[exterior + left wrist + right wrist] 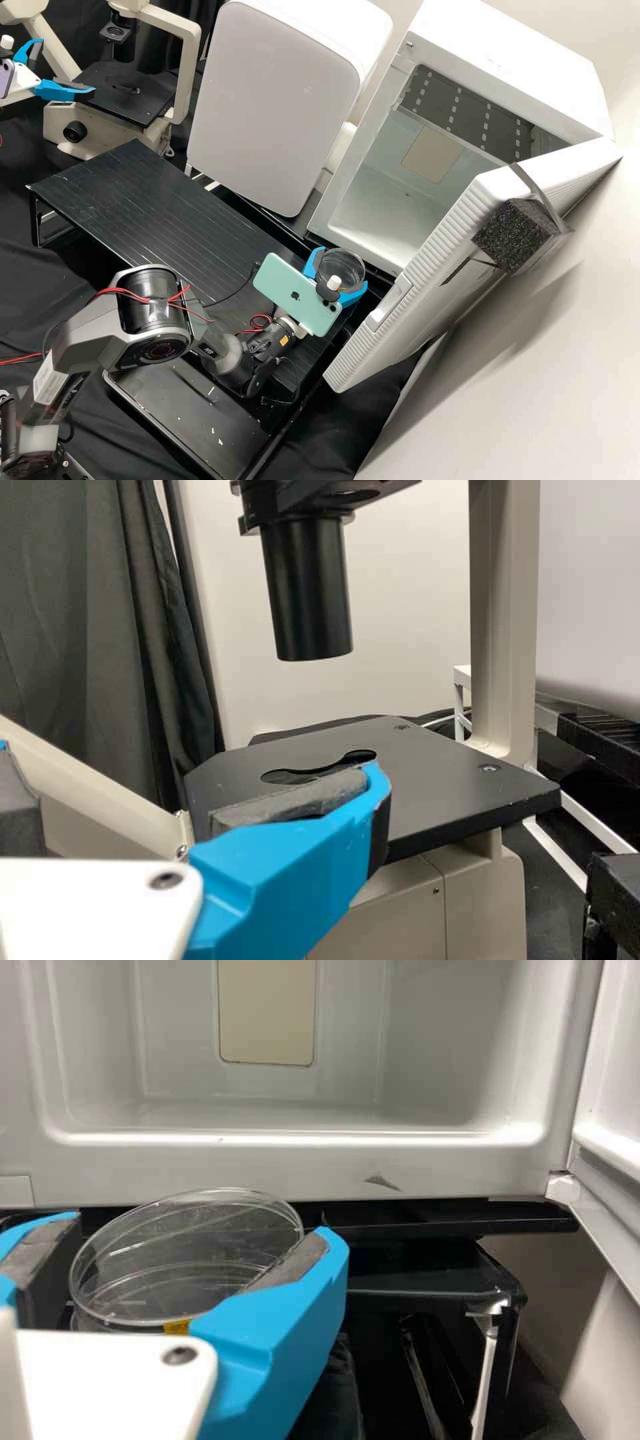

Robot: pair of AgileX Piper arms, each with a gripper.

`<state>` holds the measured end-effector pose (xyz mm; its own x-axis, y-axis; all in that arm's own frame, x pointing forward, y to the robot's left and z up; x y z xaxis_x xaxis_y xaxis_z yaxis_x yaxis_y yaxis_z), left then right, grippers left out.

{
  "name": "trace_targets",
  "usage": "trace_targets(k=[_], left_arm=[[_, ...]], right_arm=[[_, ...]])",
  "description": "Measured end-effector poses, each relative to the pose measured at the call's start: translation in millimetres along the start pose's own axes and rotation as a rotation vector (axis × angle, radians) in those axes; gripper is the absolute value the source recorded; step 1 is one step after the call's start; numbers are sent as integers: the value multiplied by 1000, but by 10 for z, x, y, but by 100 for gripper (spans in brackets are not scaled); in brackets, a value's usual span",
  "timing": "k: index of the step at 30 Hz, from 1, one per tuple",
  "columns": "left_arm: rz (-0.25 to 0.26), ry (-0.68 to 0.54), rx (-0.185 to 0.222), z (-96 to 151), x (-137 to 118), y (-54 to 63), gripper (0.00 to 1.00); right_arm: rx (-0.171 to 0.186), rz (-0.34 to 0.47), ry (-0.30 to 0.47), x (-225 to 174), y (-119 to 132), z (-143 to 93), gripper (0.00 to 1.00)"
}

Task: Take the petri dish out of the incubator

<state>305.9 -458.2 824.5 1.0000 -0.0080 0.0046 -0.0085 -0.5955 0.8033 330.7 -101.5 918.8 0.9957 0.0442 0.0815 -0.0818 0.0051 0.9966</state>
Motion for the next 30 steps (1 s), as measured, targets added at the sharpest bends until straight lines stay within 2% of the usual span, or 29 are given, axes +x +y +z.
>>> trace_targets(k=[15, 16, 30], left_arm=[[0, 0, 0, 0, 0, 0, 100], [0, 0, 0, 0, 0, 0, 100], [0, 0, 0, 0, 0, 0, 100]], right_arm=[[-2, -24, -20, -85, -11, -74, 0], [-1, -24, -20, -85, -11, -74, 100], [-2, -44, -54, -103, -29, -40, 100]])
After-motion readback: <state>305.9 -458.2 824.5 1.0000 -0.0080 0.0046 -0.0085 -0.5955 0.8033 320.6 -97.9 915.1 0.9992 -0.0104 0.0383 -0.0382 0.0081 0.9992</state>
